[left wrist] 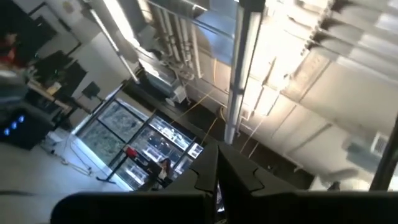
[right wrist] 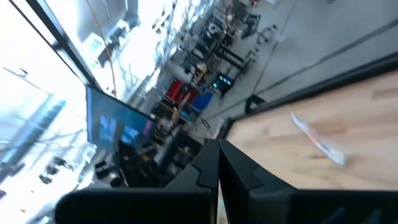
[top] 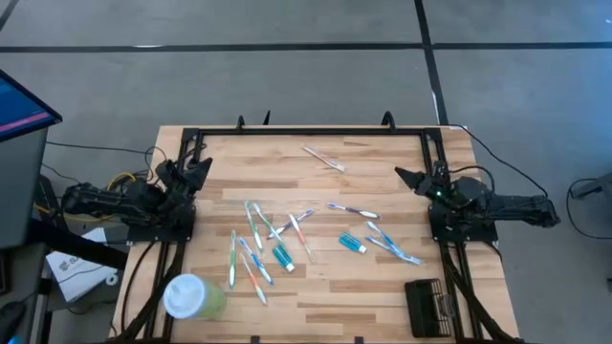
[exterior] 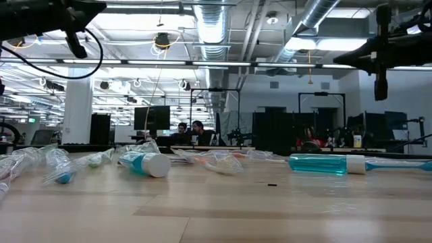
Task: Pick & Place toothbrushing station
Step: Put the right blue mouthwash bottle into the black organizer
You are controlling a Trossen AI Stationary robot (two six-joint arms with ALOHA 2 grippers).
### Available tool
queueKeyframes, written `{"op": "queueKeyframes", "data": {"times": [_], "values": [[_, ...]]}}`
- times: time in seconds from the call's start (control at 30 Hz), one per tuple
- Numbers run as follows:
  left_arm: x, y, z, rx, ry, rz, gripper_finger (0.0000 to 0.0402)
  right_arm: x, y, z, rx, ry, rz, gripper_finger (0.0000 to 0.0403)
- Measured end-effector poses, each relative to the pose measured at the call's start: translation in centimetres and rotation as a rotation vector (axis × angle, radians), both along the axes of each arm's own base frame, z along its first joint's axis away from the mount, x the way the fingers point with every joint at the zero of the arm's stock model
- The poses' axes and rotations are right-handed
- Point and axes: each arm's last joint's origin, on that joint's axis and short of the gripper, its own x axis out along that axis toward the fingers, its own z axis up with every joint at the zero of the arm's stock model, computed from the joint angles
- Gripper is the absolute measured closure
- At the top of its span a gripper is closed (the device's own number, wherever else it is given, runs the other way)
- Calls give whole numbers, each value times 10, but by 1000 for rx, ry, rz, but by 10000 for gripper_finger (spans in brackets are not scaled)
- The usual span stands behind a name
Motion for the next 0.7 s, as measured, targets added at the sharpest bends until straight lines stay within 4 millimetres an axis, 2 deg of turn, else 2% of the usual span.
{"op": "queueKeyframes", "data": {"times": [0.1, 0.3, 0.53, 0.7], "values": [[1, 1, -1, -111, -53, -31, 400, -1, -1, 4, -1, -47, -6, 403], [10, 0, -5, -153, -19, -74, 400, -2, 0, 13, -7, -107, 2, 403], [33, -4, 10, -128, 78, -120, 400, -5, 0, 45, -94, -80, 9, 403], [52, -6, 20, -117, 146, -128, 400, 1, 1, 65, -123, 27, 21, 403]]}}
